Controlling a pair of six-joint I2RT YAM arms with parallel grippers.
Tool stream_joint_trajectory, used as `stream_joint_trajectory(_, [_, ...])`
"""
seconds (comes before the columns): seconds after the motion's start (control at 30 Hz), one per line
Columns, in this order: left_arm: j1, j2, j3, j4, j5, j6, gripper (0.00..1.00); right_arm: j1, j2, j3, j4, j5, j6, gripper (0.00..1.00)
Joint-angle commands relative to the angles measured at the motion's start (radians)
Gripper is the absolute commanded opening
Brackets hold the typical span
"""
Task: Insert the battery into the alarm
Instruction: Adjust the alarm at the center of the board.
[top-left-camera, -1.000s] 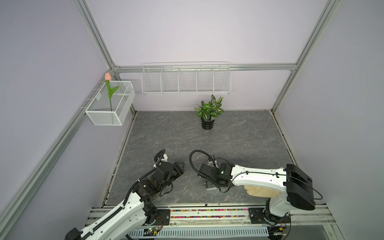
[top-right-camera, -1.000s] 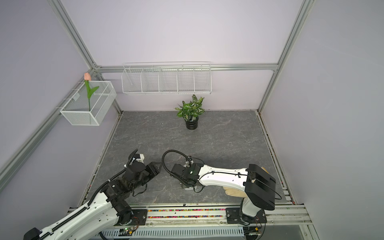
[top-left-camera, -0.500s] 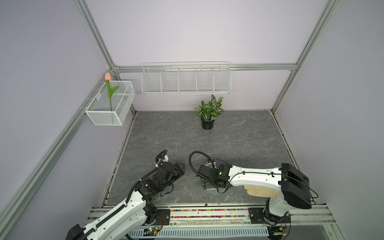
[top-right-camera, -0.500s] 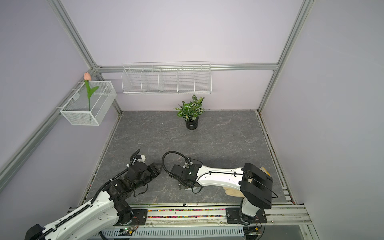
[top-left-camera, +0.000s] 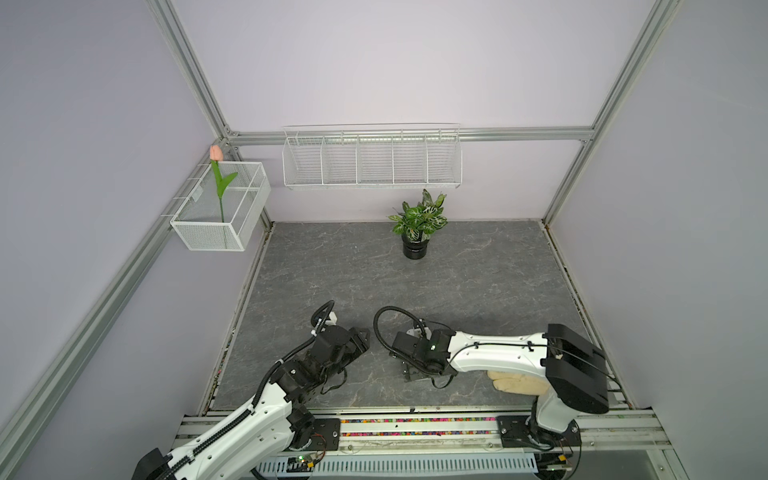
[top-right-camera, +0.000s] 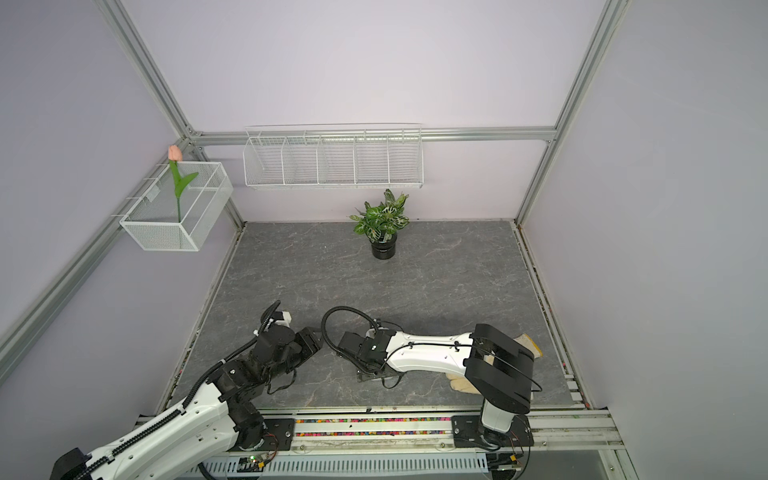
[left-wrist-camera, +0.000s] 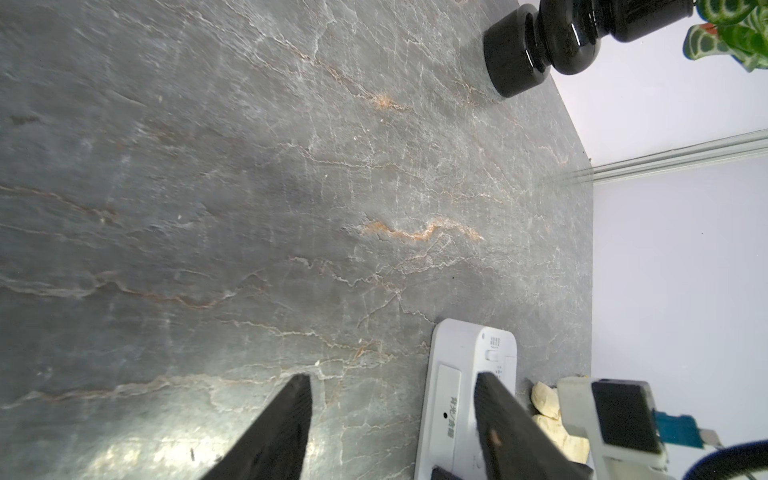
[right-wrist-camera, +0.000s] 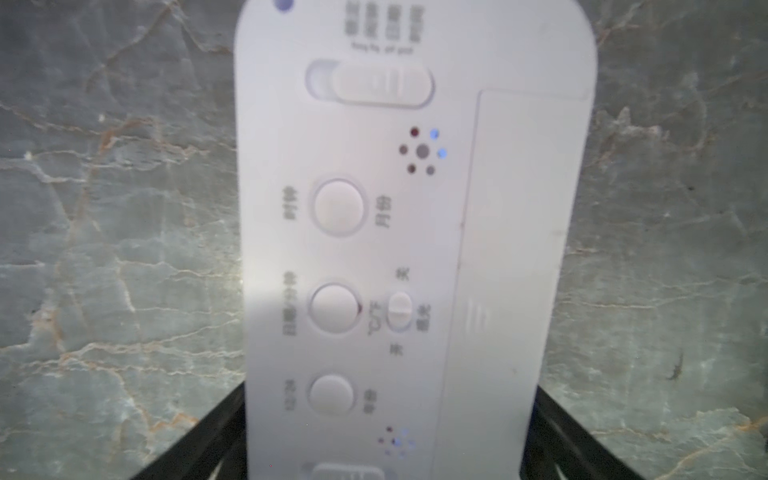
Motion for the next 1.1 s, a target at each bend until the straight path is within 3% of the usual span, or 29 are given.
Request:
stream_joint_trajectory(0.0, [0.004, -0.016, -0.015, -0.003, -0.008, -0.011, 0.65, 0.006, 0.012, 0.014, -0.021, -0.005, 0.009, 0.89])
stream_joint_trajectory(0.17, [0.003, -0.024, -0.017, -0.006, -0.005, -0.013, 0.65, 0.006, 0.002, 0.005, -0.006, -0.008, 0.003, 0.99])
stream_joint_trajectory(0.43, [0.004, -0.02, -0.012, -0.002, -0.002, -0.014, 0.65, 0.001, -0.021, -0.012, 0.011, 0.002, -0.003, 0.78])
stream_joint_trajectory(0.6, [0.004, -0.014, -0.011, 0.01, 0.01, -0.011, 0.65, -0.003, -0.027, -0.016, 0.014, 0.001, -0.004, 0.77])
stream_joint_trajectory(0.77, [0.004, 0.008, -0.01, 0.118, 0.114, 0.038, 0.71, -0.004, -0.096, -0.05, 0.088, 0.021, -0.043, 0.77])
stream_joint_trajectory(1.07, [-0.011, 0.163, 0.051, 0.296, 0.314, 0.078, 0.81, -0.03, -0.37, -0.222, 0.37, 0.014, -0.173, 0.77])
